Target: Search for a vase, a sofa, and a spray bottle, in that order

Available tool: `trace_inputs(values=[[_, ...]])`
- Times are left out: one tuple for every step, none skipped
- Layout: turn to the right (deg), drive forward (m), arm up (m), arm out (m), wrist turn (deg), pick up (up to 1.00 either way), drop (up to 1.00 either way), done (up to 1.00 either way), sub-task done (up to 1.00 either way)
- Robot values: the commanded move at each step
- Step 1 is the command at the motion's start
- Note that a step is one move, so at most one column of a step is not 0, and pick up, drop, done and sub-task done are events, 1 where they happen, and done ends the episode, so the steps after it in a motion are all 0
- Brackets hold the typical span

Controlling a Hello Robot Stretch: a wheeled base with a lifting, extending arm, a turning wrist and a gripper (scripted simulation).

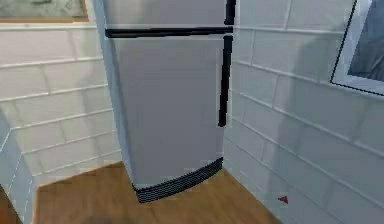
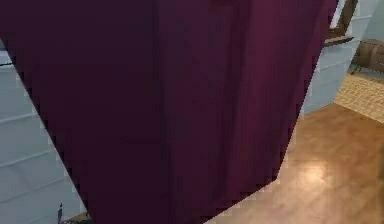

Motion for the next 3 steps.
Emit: trace_inputs(values=[[45.0, 0.0, 0.0, 0.0, 0.0, 0.0, 0.0, 0.0, 0.0], [45.0, 0.0, 0.0, 0.0, 0.0, 0.0, 0.0, 0.0, 0.0], [45.0, 0.0, 0.0, 0.0, 0.0, 0.0, 0.0, 0.0, 0.0]])
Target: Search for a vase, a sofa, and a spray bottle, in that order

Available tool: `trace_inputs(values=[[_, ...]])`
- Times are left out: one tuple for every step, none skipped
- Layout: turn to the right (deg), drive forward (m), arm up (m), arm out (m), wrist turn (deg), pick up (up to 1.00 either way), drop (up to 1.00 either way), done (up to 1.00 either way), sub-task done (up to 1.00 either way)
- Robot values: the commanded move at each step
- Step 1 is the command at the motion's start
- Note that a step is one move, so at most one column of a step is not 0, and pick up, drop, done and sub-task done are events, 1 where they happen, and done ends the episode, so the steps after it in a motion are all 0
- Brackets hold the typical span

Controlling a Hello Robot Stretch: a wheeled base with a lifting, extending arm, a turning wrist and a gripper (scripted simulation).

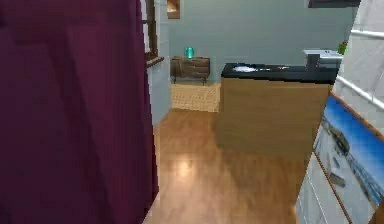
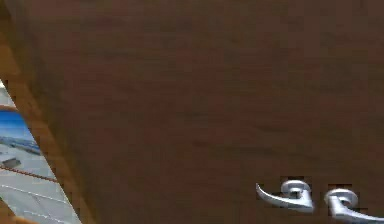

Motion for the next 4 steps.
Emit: trace_inputs(values=[[0.0, 1.0, 0.0, 0.0, 0.0, 0.0, 0.0, 0.0, 0.0], [6.0, 0.0, 0.0, 0.0, 0.0, 0.0, 0.0, 0.0, 0.0], [0.0, 0.5, 0.0, 0.0, 0.0, 0.0, 0.0, 0.0, 0.0], [-42.0, 0.0, 0.0, 0.0, 0.0, 0.0, 0.0, 0.0, 0.0]])
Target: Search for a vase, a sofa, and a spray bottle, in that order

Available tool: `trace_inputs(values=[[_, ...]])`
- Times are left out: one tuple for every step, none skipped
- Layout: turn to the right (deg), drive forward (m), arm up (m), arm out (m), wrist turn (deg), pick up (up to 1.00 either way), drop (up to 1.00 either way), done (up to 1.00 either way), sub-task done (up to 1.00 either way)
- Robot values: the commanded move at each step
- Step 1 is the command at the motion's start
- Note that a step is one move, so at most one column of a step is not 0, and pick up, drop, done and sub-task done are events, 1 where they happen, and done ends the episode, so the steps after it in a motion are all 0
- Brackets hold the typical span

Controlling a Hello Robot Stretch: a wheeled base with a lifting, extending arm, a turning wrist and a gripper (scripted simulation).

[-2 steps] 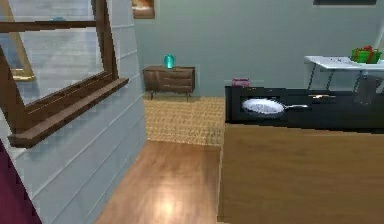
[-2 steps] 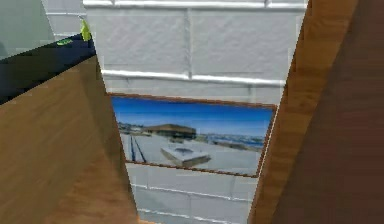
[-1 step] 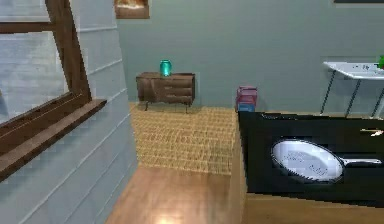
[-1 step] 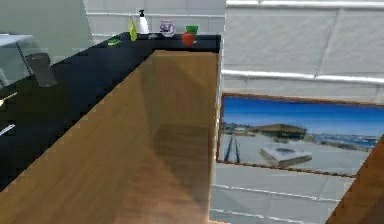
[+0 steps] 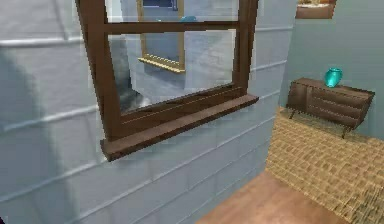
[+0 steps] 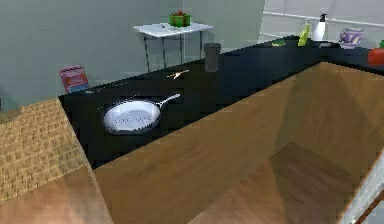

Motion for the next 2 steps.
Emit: trace_inputs(values=[[0.0, 0.5, 0.0, 0.0, 0.0, 0.0, 0.0, 0.0, 0.0], [45.0, 0.0, 0.0, 0.0, 0.0, 0.0, 0.0, 0.0, 0.0]])
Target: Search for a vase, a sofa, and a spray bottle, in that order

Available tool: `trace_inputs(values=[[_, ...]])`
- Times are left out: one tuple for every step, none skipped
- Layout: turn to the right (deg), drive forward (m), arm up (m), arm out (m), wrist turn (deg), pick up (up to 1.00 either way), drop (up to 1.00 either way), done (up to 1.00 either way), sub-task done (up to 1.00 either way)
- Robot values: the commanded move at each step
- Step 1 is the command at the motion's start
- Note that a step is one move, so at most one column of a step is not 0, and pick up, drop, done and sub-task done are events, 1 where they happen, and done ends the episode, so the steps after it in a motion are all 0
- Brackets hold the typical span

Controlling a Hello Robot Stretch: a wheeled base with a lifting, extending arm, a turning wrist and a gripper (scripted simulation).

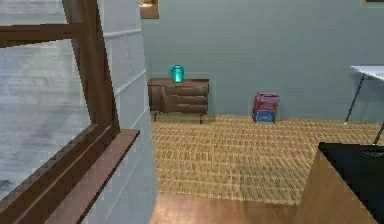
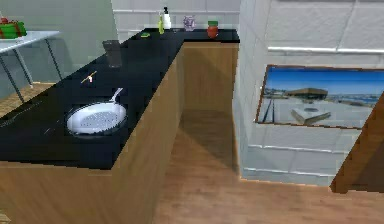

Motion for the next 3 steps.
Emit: trace_inputs(values=[[9.0, 0.0, 0.0, 0.0, 0.0, 0.0, 0.0, 0.0, 0.0], [0.0, 1.0, 0.0, 0.0, 0.0, 0.0, 0.0, 0.0, 0.0], [0.0, 1.0, 0.0, 0.0, 0.0, 0.0, 0.0, 0.0, 0.0]])
